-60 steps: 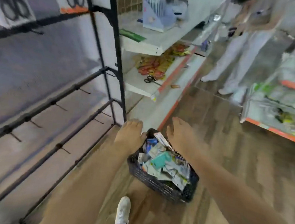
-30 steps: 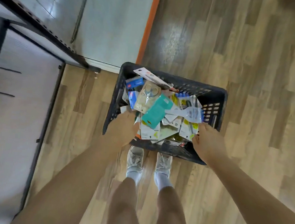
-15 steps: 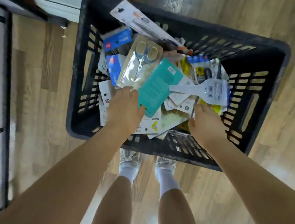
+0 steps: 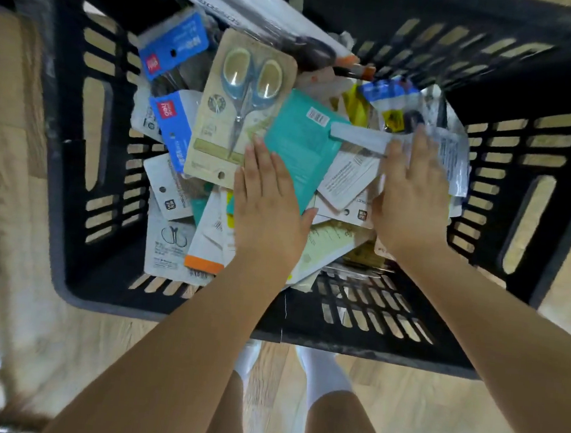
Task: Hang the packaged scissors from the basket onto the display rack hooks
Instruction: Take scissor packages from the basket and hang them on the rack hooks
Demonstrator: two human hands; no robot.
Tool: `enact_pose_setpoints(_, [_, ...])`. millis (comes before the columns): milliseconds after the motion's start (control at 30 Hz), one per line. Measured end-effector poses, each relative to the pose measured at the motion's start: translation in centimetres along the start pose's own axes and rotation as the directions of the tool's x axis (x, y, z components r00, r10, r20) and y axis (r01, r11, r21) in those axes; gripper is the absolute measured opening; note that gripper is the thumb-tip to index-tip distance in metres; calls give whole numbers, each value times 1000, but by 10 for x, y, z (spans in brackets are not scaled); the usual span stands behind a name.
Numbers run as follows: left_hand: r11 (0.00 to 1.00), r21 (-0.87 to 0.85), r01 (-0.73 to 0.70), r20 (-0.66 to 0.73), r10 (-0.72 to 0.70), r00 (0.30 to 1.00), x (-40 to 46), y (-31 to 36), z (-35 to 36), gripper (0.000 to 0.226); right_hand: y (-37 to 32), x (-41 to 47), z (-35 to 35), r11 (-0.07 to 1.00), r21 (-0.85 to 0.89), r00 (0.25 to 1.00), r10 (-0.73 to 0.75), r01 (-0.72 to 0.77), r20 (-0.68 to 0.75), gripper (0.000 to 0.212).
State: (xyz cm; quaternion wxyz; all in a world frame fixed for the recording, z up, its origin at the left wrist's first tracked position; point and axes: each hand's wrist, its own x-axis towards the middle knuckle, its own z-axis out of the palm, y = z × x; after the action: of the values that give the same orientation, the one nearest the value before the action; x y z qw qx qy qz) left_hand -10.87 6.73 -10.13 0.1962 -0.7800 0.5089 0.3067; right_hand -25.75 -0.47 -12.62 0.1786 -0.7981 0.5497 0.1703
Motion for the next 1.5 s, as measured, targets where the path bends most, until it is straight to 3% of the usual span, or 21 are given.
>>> enact_pose_setpoints(133, [998, -62, -8, 0, 8, 1000, -1, 1, 1, 81, 9, 21, 0, 993, 54, 994, 105, -106, 30, 52])
enact_pose_setpoints(333, [994, -42, -97, 26, 98, 995, -6, -12, -13, 63, 18, 24, -23, 999, -28, 999, 33, -32, 9, 31])
enact_pose_setpoints(400, [982, -167, -93, -24, 90, 996, -12, -18, -23, 61, 23, 21, -30, 1000, -17, 1000, 21, -20, 13, 30])
enact_pose_setpoints(467, [916, -398, -50, -106, 8, 994, -20, -24, -33, 52, 25, 14, -39, 996, 85, 999, 31, -33, 17, 28])
enact_pose_setpoints(533, [751, -659, 37, -81, -119, 990, -26, -28, -43, 36, 24, 7, -52, 988, 150, 1000, 16, -19, 19, 24])
enact_pose_setpoints(600, [385, -903, 191, 109, -223, 969, -33, -30, -55, 21, 21, 0, -68, 978, 206, 998, -32, 22, 45, 21])
enact_pose_setpoints(667, [16, -939, 345, 331, -243, 912, -43, -34, -68, 16, 12, -9, -85, 937, 349, 994, -19, -21, 110, 28])
enact_pose_setpoints(700, [-101, -914, 392, 405, -214, 889, -49, -38, -72, 16, 7, -13, -94, 889, 452, 989, 10, -78, 150, 33])
enact_pose_setpoints(800, [-276, -856, 437, 476, -89, 875, -69, -48, -84, 17, -8, -29, -124, 562, 767, 945, 98, -311, 311, 26])
enact_pose_setpoints(867, [-353, -833, 426, 457, -5, 889, -83, -53, -93, 19, -14, -40, -145, 353, 834, 904, 99, -423, 416, 22])
enact_pose_setpoints(967, [-410, -813, 413, 420, 78, 904, -102, -58, -105, 20, -18, -54, -168, 171, 852, 868, 43, -495, 495, 21])
enact_pose_setpoints(1067, [-398, -821, 411, 392, 130, 911, -119, -62, -117, 21, -23, -65, -190, 81, 859, 862, 4, -506, 508, 20])
enact_pose_setpoints(1233, [-326, -854, 405, 390, 112, 914, -140, -70, -135, 22, -31, -76, -231, 89, 892, 895, -24, -443, 446, 19])
enact_pose_setpoints(1500, [-291, -910, 296, 280, 94, 955, -193, -86, -194, 18, -64, -105, -314, 101, 940, 943, -42, -325, 331, 18])
